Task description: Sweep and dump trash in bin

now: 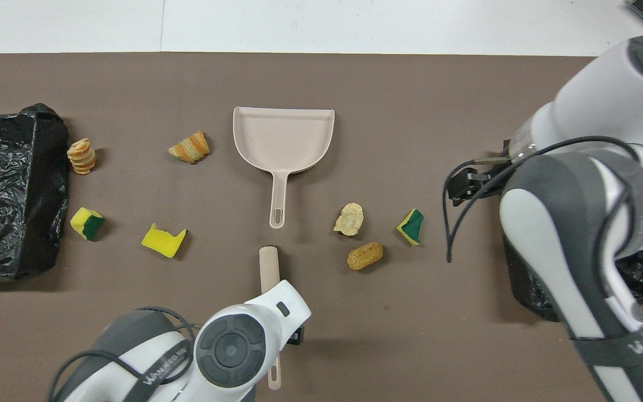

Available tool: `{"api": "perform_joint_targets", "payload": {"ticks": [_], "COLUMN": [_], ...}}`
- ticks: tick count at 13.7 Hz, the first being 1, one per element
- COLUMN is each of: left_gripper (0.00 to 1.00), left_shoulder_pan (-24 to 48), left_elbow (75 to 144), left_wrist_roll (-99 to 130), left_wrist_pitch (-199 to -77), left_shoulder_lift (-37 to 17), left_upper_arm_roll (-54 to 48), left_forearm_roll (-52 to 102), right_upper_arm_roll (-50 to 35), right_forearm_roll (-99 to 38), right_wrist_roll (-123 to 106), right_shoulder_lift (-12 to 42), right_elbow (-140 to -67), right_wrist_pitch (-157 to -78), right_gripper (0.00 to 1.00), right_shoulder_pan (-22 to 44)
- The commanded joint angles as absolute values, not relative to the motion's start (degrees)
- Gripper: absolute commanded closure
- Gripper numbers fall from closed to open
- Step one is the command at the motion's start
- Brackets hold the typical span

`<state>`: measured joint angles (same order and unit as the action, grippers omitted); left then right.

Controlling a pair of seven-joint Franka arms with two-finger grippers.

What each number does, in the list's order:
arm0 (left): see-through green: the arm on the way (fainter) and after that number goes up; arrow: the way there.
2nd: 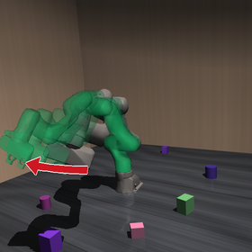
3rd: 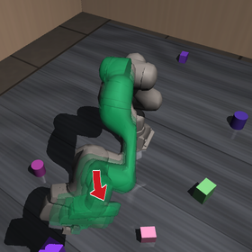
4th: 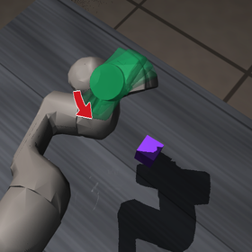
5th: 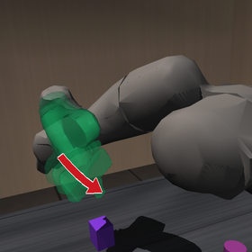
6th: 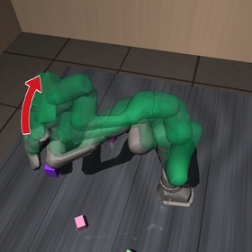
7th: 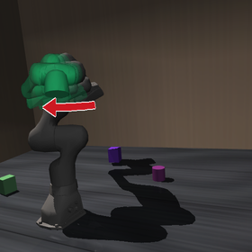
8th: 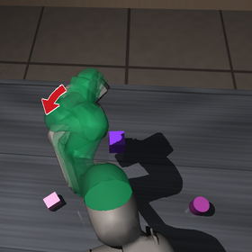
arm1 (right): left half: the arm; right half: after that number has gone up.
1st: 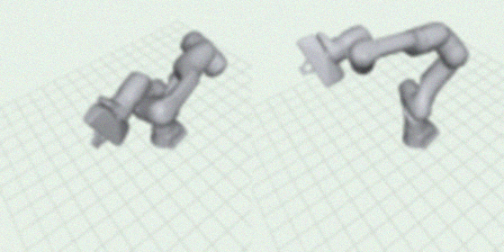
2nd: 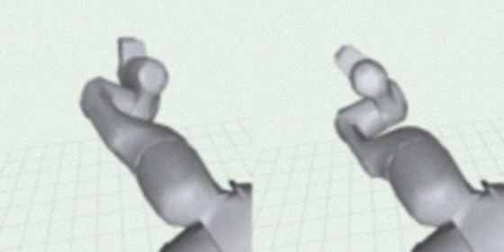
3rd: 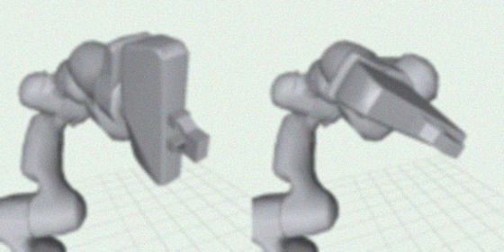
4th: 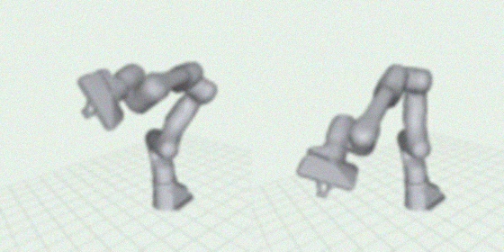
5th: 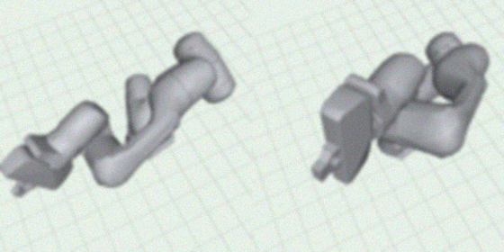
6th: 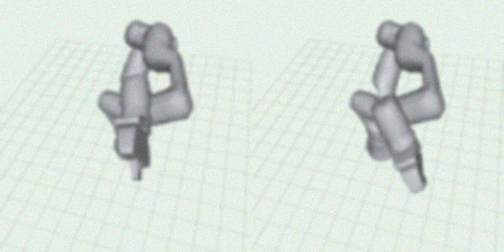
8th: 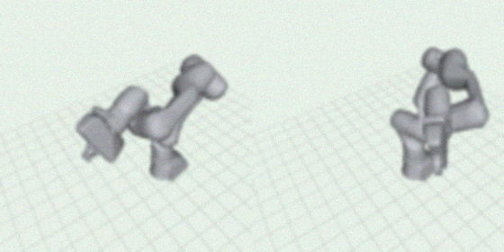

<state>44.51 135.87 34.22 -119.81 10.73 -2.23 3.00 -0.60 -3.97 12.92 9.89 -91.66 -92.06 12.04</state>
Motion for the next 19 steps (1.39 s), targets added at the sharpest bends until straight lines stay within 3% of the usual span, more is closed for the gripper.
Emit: {"api": "perform_joint_targets", "payload": {"ticks": [1,5,9,10,17,19], "left_gripper": [0.00,0.00,0.73,0.99,1.00,1.00], "left_shoulder_pan": [48.6,49.2,49.0,48.7,41.3,34.8], "left_elbow": [142.1,143.3,142.0,141.2,131.9,131.6], "left_wrist_roll": [36.0,36.1,34.9,35.0,33.2,33.4], "left_wrist_pitch": [-125.0,-126.2,-125.0,-124.5,-112.2,-112.1], "left_shoulder_lift": [11.2,11.2,10.1,9.9,11.5,11.3], "left_upper_arm_roll": [-1.1,-1.1,-1.1,-1.0,-0.5,-0.5], "left_forearm_roll": [3.3,3.3,3.3,3.3,1.3,-2.4], "right_upper_arm_roll": [-0.5,-0.5,-0.9,-0.9,-0.8,-0.8], "right_forearm_roll": [-5.3,-6.7,-10.2,-10.5,-9.9,-9.9], "right_wrist_roll": [21.1,29.3,38.1,38.7,29.9,30.1], "right_shoulder_lift": [14.1,17.4,15.7,15.6,15.7,16.3], "right_elbow": [-91.1,-88.9,-92.6,-92.8,-92.6,-92.0], "right_wrist_pitch": [-95.0,-97.2,-101.3,-103.0,-99.2,-100.0], "right_gripper": [0.00,0.00,0.00,0.00,0.00,0.00], "right_shoulder_pan": [16.4,21.3,24.2,24.4,23.0,23.3]}}
